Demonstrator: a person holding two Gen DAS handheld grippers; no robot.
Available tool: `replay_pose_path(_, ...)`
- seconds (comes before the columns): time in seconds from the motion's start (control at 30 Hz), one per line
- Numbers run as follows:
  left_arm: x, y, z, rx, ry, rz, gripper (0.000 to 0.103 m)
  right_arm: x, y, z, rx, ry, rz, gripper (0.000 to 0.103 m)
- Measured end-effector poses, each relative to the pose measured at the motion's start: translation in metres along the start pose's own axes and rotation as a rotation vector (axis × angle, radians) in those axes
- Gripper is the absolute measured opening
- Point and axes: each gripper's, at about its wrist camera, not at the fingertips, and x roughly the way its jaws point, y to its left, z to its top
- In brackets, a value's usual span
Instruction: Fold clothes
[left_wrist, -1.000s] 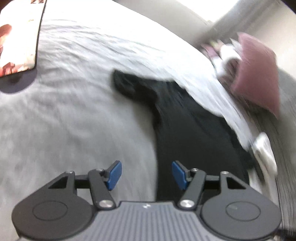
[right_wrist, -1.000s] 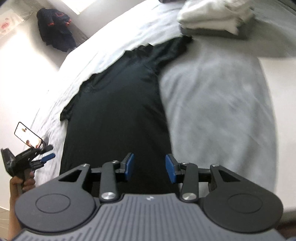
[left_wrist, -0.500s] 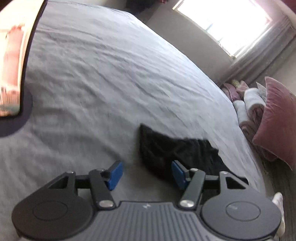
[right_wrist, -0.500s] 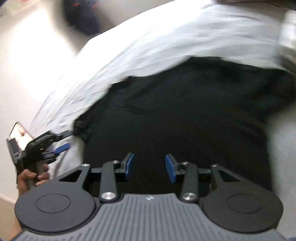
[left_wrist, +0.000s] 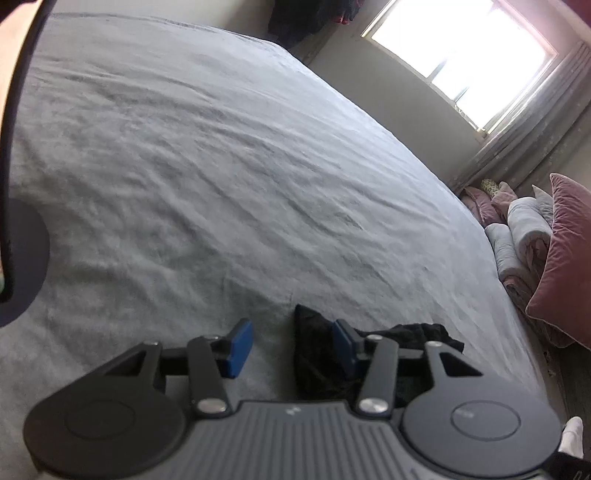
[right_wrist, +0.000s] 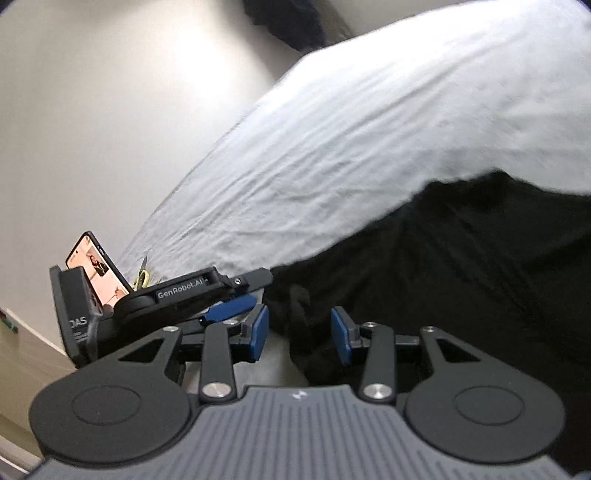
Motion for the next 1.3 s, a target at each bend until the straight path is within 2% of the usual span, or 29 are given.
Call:
replay_pose_path(0.07, 0.003, 0.002, 0.002, -0.011, -0.002, -0.014, 0.047, 0.009, 0.005, 0.002, -0.053, 0.004, -0.019, 0.042)
replay_pose_path(0.13, 0.005, 0.004, 0.004, -0.019, -0.004, -0.019, 0.041, 0.019, 0.01, 0.004, -0.096, 0.011, -0.041, 0.042)
replay_pose_path(0.27, 0.012, 0.005, 0.004, 0.011, 0.003, -0.005, 0.012, 0.04, 0.016, 0.002, -0.172, 0.033, -0.062, 0.04)
replay_pose_path(0.3, 0.013, 0.005, 0.004, 0.013, 0.009, -0.009, 0.001, 0.044, 0.017, -0.001, -0.185, 0.042, -0.063, 0.035)
replay_pose_path(0.33, 0.014, 0.006, 0.004, 0.012, 0.014, -0.013, 0.0, 0.049, 0.017, -0.003, -0.197, 0.052, -0.062, 0.015)
replay_pose_path(0.37, 0.014, 0.008, 0.004, -0.002, 0.013, -0.021, 0.0, 0.052, 0.016, -0.005, -0.195, 0.057, -0.049, 0.008)
replay_pose_path(0.53, -0.005, 0.004, 0.008, 0.02, -0.121, 0.034, 0.0, 0.042, 0.009, -0.013, -0.106, 0.032, 0.183, 0.007)
replay_pose_path(0.6, -0.004, 0.009, 0.009, 0.018, -0.126, 0.062, 0.0, 0.048, 0.012, -0.019, -0.126, 0.09, 0.217, 0.009)
replay_pose_path(0.63, -0.001, 0.012, 0.009, 0.009, -0.111, 0.07, 0.0, 0.053, 0.014, -0.022, -0.144, 0.133, 0.218, 0.016)
replay_pose_path(0.67, 0.003, 0.015, 0.009, -0.004, -0.09, 0.073, 0.0, 0.058, 0.018, -0.027, -0.168, 0.176, 0.202, 0.016)
replay_pose_path(0.73, 0.006, 0.021, 0.01, -0.04, -0.073, 0.06, 0.005, 0.058, 0.025, -0.031, -0.214, 0.194, 0.204, 0.018)
replay_pose_path(0.8, 0.005, 0.022, 0.011, -0.059, -0.07, 0.026, 0.021, 0.048, 0.021, -0.025, -0.202, 0.171, 0.223, 0.033)
replay_pose_path(0.83, 0.004, 0.023, 0.012, -0.066, -0.071, 0.008, 0.026, 0.043, 0.018, -0.022, -0.194, 0.16, 0.233, 0.046)
replay_pose_path(0.87, 0.004, 0.023, 0.011, -0.069, -0.074, -0.007, 0.031, 0.037, 0.016, -0.019, -0.185, 0.148, 0.242, 0.049)
replay_pose_path(0.97, 0.005, 0.018, 0.008, -0.028, -0.082, -0.003, 0.034, 0.019, -0.001, -0.002, -0.187, 0.047, 0.131, 0.049)
replay_pose_path(1.07, 0.008, 0.011, 0.004, 0.032, -0.093, 0.015, 0.034, 0.006, -0.021, 0.018, -0.207, -0.069, -0.084, 0.049)
replay_pose_path(1.2, 0.008, 0.008, 0.0, 0.083, -0.104, 0.029, 0.031, 0.004, -0.044, 0.036, -0.25, -0.164, -0.303, 0.049)
replay_pose_path(1.3, 0.009, 0.004, -0.003, 0.129, -0.117, 0.052, 0.028, 0.015, -0.057, 0.04, -0.262, -0.187, -0.364, 0.049)
